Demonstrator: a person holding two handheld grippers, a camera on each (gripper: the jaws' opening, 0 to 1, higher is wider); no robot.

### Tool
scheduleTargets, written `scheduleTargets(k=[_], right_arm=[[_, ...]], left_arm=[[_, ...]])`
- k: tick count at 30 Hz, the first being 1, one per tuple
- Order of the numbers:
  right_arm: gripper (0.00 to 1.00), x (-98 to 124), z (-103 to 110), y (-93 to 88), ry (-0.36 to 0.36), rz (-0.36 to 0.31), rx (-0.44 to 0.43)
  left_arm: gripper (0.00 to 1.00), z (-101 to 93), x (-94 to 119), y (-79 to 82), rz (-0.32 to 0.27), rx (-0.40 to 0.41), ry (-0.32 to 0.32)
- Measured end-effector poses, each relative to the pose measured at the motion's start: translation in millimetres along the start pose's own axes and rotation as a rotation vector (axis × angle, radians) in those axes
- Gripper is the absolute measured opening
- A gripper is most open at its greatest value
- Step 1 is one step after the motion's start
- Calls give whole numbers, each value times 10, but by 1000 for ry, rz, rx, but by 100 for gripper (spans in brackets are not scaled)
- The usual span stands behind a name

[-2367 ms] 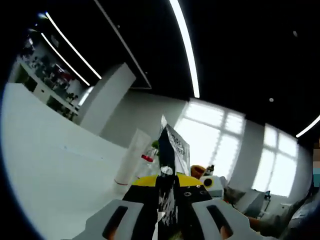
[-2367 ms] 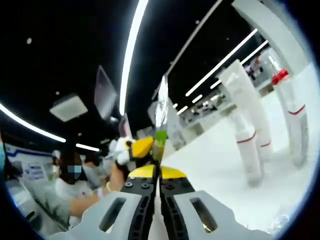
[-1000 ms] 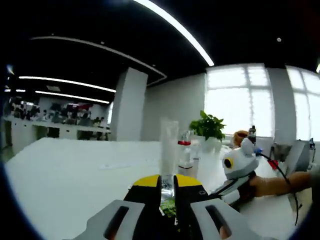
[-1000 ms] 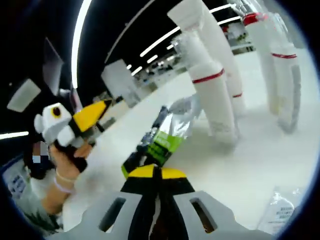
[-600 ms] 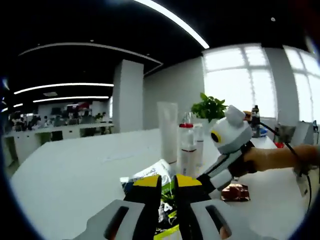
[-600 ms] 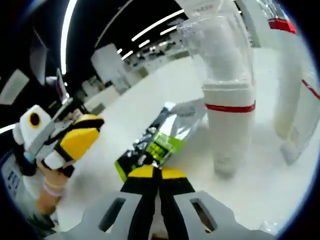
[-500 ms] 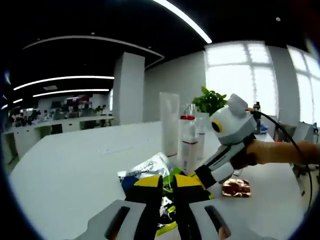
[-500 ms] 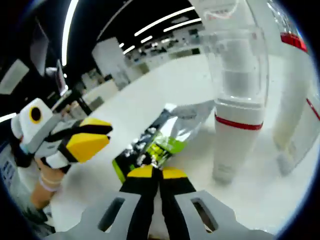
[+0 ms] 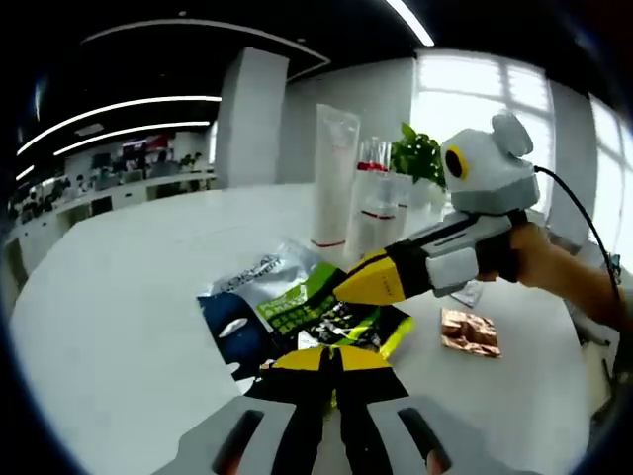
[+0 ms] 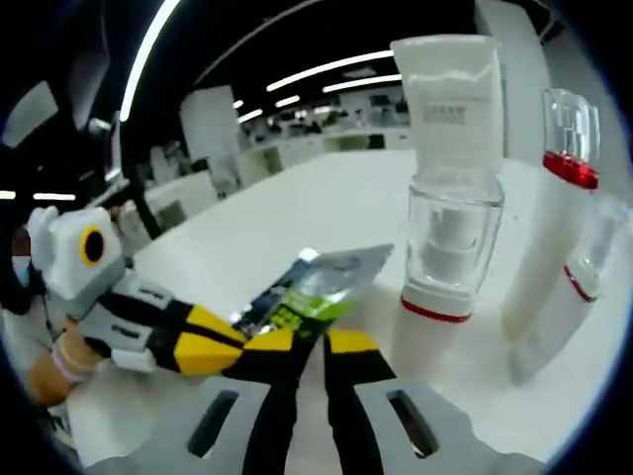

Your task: Arrange the skincare products in the storage area until every visible bottle or jar stands upright without overlapping.

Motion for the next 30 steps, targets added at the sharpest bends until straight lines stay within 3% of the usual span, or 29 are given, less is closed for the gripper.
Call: scheduleTargets(k=[3,8,11,18,20,23,26,30], right_arm=[[11,40,-20,-43,-9,-31,15],[7,132,59,-43,28,-92,40],[7,134,151,-129,52,-53,68],[5,12,229,-363,-19,29,330],[0,-37,241,-365,-25,0,385],[0,-46,241,-382,-30,5,398],[0,-32,245,-400,-31,10,395],[0,-11,246,-426,-29,5,410]], left_arm=[[3,-15,-13,-29,14,-12,-1],[3,-31,-49,-52,26,-14,-17],[3,-28,-31,-49,28,-13,-17],[3,94,117,3,26,33,18],[3,188,161,-26,59,4,81],[1,278,177,-76,127,-100,158],[1,264,151,-134,182,-149,175],[1,232,114,-122,177,-187,194]])
Point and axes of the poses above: the point that each gripper's makers call its tool centre point, and the gripper's own axes: x roughly backward along the fingers, z roughly to its left, y roughly out of its top, the point moved 4 cm from there along x, roughly backward along the fingers, and after that the axes turned 14 degrees about -x, right-handed, at the moved point
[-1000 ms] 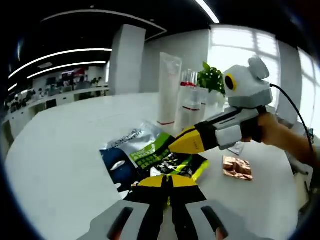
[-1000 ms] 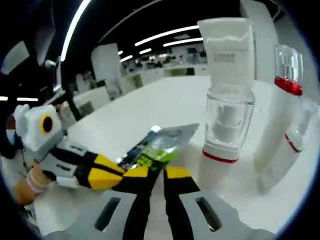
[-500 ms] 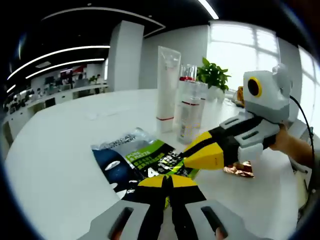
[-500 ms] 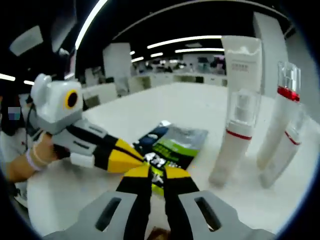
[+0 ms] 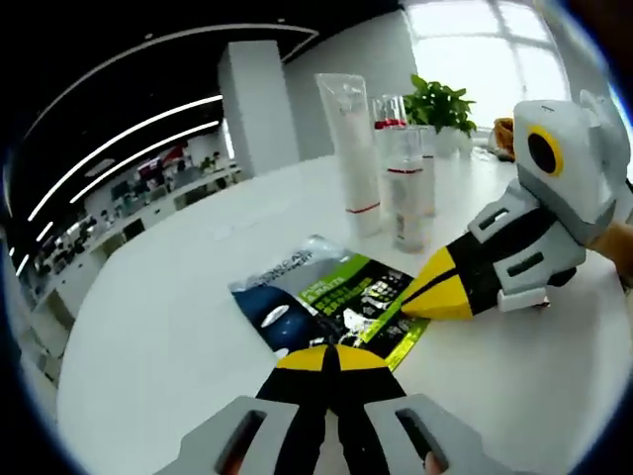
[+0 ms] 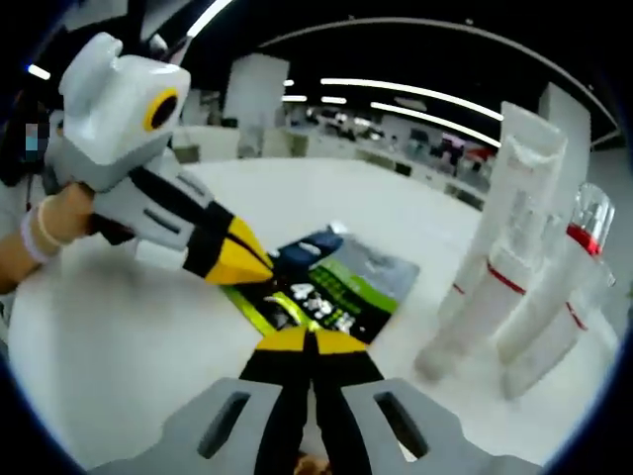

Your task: Arrange the skincare products in the storage area until every visible bottle or jar stands upright without overlapping.

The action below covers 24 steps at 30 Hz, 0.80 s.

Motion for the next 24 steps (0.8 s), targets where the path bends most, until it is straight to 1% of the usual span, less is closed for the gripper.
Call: scheduleTargets(k=[3,6,9,12,15,16,17,19,21,22,23,24], right_arm=[[0,12,3,-12,-1,-8,1],[0,17,-16,-20,4,-23,-14],[0,21,-20,-30,11,-40,-39],[0,23,-19,-32,13,-47,-51],[0,29,-17,-36,12,-47,-57],[0,33,-14,-39,11,-45,-58],[0,36,-11,-43,10,-45,-57],[0,35,-10,-45,6,-51,-43],[0,48,-3,-50,4,-54,-29],[0,53,-1,-50,4,-55,-23],[0,56,-1,-51,5,-54,-19],[0,58,-1,-51,5,-54,-17]], left_arm=[[1,-3,-14,9,-12,6,-3],[1,-29,-45,31,-39,36,-18],[1,-41,-90,52,-71,86,-43],[1,-36,-118,62,-89,131,-64],[1,-35,-135,68,-99,144,-71],[1,-36,-136,71,-98,131,-67],[1,-24,-135,68,-93,114,-53],[1,68,-119,39,-58,32,45],[1,147,-93,8,-6,-64,137],[1,170,-85,-8,16,-97,167],[1,199,-85,-37,46,-151,207],[1,217,-92,-44,56,-204,238]])
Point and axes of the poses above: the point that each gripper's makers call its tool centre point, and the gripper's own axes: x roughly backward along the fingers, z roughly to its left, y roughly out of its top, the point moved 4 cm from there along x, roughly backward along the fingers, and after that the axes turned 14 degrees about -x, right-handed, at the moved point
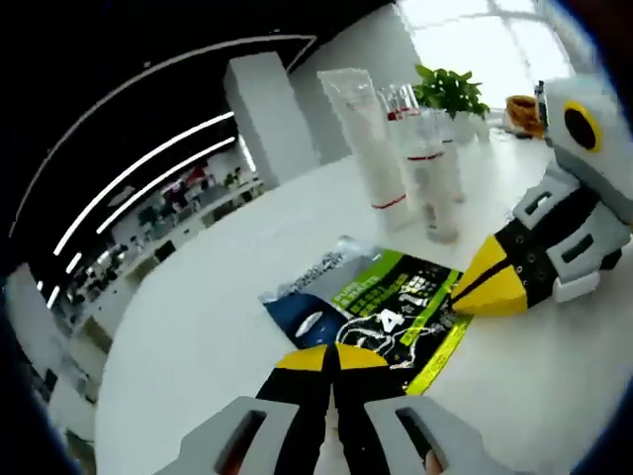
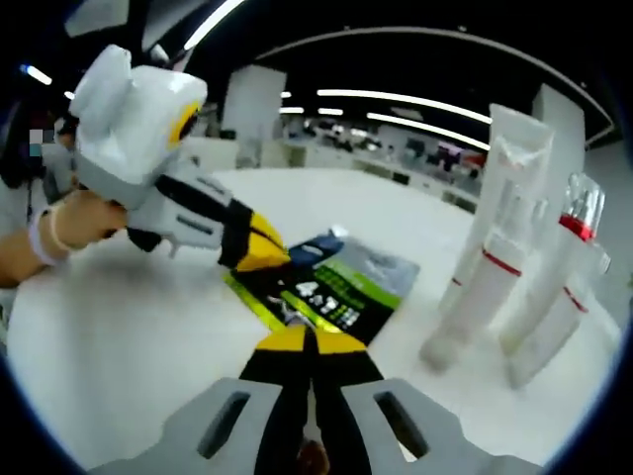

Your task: Arrange the skincare products in the storage area until every visible bottle or jar stands upright without overlapping.

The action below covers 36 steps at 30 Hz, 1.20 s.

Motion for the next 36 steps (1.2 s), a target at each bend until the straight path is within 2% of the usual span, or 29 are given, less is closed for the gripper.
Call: scheduleTargets(k=[2,4,11,13,15,18,21,30,36], right_arm=[[0,0,-1,2,0,-1,7],[0,-1,-3,5,0,-2,13],[0,-9,-10,20,-8,-4,53],[0,-6,-11,20,-9,-4,59],[0,-10,-11,23,-8,-3,65],[0,-10,-10,25,-9,0,74],[0,-9,-22,25,-18,2,80],[0,1,-122,23,-39,-1,59],[0,14,-115,15,-47,-2,51]], left_arm=[[1,-11,-22,8,-6,-57,30],[1,-16,-29,16,-7,-52,32],[1,24,-83,-12,-81,226,-90],[1,35,-94,-18,-89,252,-104],[1,23,-96,-12,-90,253,-106],[1,4,-90,5,-82,168,-76],[1,-18,-108,21,-89,135,-62],[1,-11,-154,42,-131,211,-95],[1,-32,-182,83,-141,152,-74]])
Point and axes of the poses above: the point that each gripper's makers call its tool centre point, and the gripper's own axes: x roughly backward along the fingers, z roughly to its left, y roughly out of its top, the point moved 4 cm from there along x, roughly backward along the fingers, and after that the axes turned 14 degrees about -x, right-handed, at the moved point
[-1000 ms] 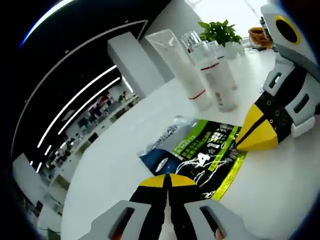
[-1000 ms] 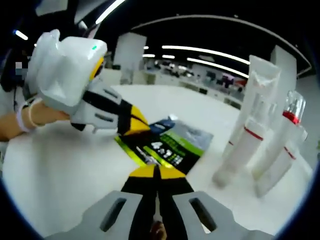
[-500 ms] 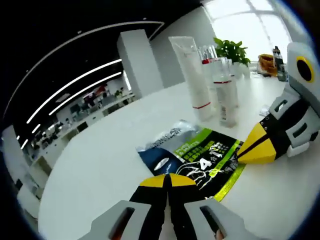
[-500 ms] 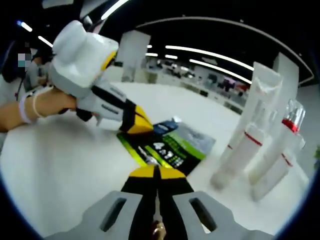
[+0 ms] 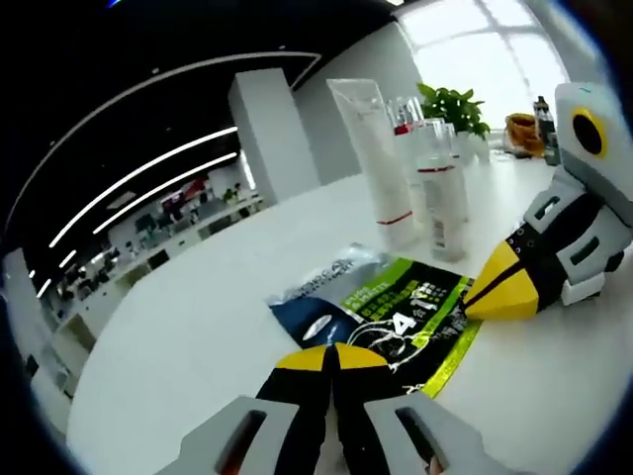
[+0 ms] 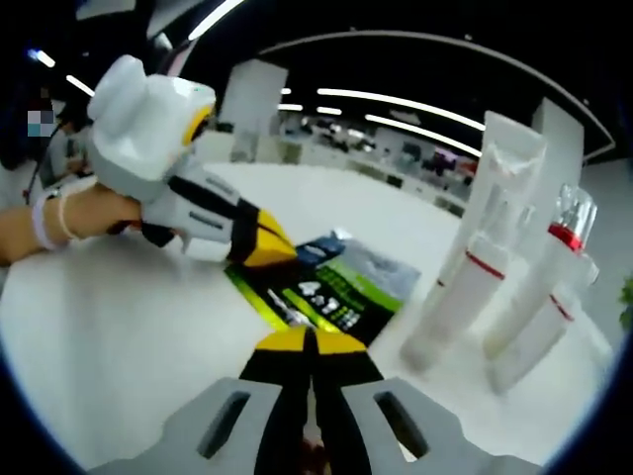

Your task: Arrange the skincare products in the storage area until every visible bottle or jar stands upright without overlapping.

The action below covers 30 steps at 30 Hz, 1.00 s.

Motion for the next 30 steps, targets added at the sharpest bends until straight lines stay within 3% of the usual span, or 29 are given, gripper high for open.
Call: scheduleTargets(k=[7,11,16,20,25,30], right_arm=[[0,20,2,-10,5,-4,0],[0,31,3,-15,10,-14,4],[0,46,6,-11,8,-14,0],[13,92,25,29,13,-43,-9],[14,208,-62,244,-16,-184,-19],[27,397,-224,514,-49,-374,-103]], left_arm=[[1,-9,16,5,-8,50,-39],[1,-30,31,13,-11,-17,-40],[3,-53,76,47,-22,8,-71],[4,-56,121,84,-38,26,-84],[4,0,245,228,-120,38,-58],[10,42,350,381,-216,79,-48]])
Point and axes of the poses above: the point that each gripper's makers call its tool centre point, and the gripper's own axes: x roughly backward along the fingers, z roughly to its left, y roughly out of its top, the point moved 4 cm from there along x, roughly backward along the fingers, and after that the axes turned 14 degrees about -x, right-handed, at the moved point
